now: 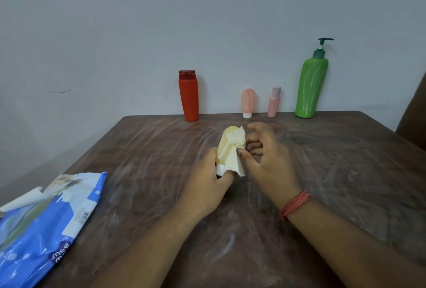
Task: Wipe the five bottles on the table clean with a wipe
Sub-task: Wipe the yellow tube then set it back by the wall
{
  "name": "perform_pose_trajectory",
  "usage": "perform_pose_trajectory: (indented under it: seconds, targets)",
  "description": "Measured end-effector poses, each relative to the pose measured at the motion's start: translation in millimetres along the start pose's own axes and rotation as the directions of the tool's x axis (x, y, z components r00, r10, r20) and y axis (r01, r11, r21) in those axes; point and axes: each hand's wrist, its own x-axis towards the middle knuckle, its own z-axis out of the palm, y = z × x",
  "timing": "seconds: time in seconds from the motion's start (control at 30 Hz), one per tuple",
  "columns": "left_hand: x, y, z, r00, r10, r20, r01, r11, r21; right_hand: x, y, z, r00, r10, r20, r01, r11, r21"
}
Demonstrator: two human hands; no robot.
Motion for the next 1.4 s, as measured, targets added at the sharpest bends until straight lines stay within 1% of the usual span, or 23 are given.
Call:
perform_pose_trajectory:
  seconds: [0.07,0.13,0.27,0.3,0.33,0.37,0.43,0.5,0.53,0.63,0.67,0.7,0.8,0.83,0.9,1.0,1.07,1.1,1.13,1.23,1.27,1.33,1.4]
  targets:
    - [0,2,2,0.999,0.034,0.005,-0.034,0.999,-0.017,4,1,-5,0.997,-0.075,-0.025,0.071,0.991,-0.117]
    - [0,1,3,0.999,0.051,0.014,-0.050,0.999,-0.008,4,2,-6,0.993,-0.118,-0.013,0.114,0.979,-0.171]
    - [1,-7,-2,0.998,0.022,0.055,-0.020,0.999,-0.034,-4,0,1,0.965,-0.200,0.169,0.232,0.951,-0.202]
    - [2,-8,-3,0.997,0.014,0.071,-0.011,0.999,-0.043,-4,1,0,0.956,-0.218,0.195,0.257,0.943,-0.209]
    - [2,-9,-4,0.996,0.015,0.086,-0.011,0.999,-0.042,-1,2,-1,0.956,-0.223,0.192,0.264,0.939,-0.221]
    - [2,-8,-3,0.995,0.020,0.099,-0.017,0.999,-0.038,2,5,-4,0.963,-0.215,0.163,0.250,0.939,-0.238]
    - [2,-6,0,0.993,0.040,0.108,-0.035,0.998,-0.044,9,8,-11,0.985,-0.164,0.058,0.174,0.947,-0.271]
    - [2,-4,2,0.994,0.052,0.101,-0.046,0.997,-0.053,10,7,-14,0.992,-0.125,-0.003,0.120,0.961,-0.249]
    - [2,-4,2,0.994,0.047,0.096,-0.041,0.997,-0.066,7,6,-12,0.991,-0.136,0.016,0.136,0.965,-0.225]
    - [1,-7,-2,0.998,-0.006,0.070,0.018,0.984,-0.175,-3,-1,-4,0.958,-0.199,0.207,0.242,0.947,-0.212]
    - [2,-9,-2,0.997,-0.020,0.069,0.033,0.979,-0.201,-3,-1,-3,0.951,-0.207,0.231,0.257,0.942,-0.214]
    - [2,-9,-3,0.997,-0.028,0.078,0.044,0.978,-0.205,1,-2,-3,0.957,-0.203,0.207,0.246,0.946,-0.213]
    - [3,-8,-2,0.990,-0.042,0.136,0.067,0.980,-0.186,10,-1,-11,0.989,-0.149,0.011,0.149,0.970,-0.195]
    - [3,-8,-1,0.987,-0.041,0.155,0.071,0.979,-0.190,11,0,-13,0.991,-0.131,-0.027,0.124,0.973,-0.193]
    - [2,-9,0,0.985,-0.037,0.168,0.075,0.972,-0.223,8,0,-13,0.991,-0.127,-0.050,0.116,0.978,-0.175]
    - [3,-10,1,0.992,-0.037,0.121,0.071,0.956,-0.284,-1,-4,-6,0.987,-0.163,0.001,0.161,0.978,-0.131]
    - [4,-11,-1,0.994,-0.047,0.102,0.077,0.947,-0.313,-5,-7,0,0.977,-0.202,0.072,0.212,0.964,-0.160]
    - [5,-11,-2,0.993,-0.045,0.107,0.076,0.946,-0.314,-4,-7,0,0.975,-0.206,0.083,0.218,0.961,-0.169]
    - [4,-11,-2,0.993,-0.037,0.116,0.070,0.951,-0.300,-1,-7,-1,0.979,-0.193,0.067,0.202,0.965,-0.168]
    - [1,-8,2,0.988,-0.016,0.152,0.054,0.966,-0.254,7,-5,-10,0.991,-0.124,-0.056,0.113,0.980,-0.166]
    - [0,-7,3,0.987,-0.013,0.160,0.053,0.967,-0.248,7,-4,-11,0.991,-0.113,-0.069,0.099,0.978,-0.183]
    - [0,-7,5,0.987,-0.020,0.157,0.059,0.966,-0.251,4,-6,-9,0.992,-0.123,-0.026,0.115,0.972,-0.204]
    - [2,-7,4,0.991,-0.049,0.126,0.083,0.956,-0.281,-1,-10,-2,0.989,-0.129,0.077,0.142,0.971,-0.193]
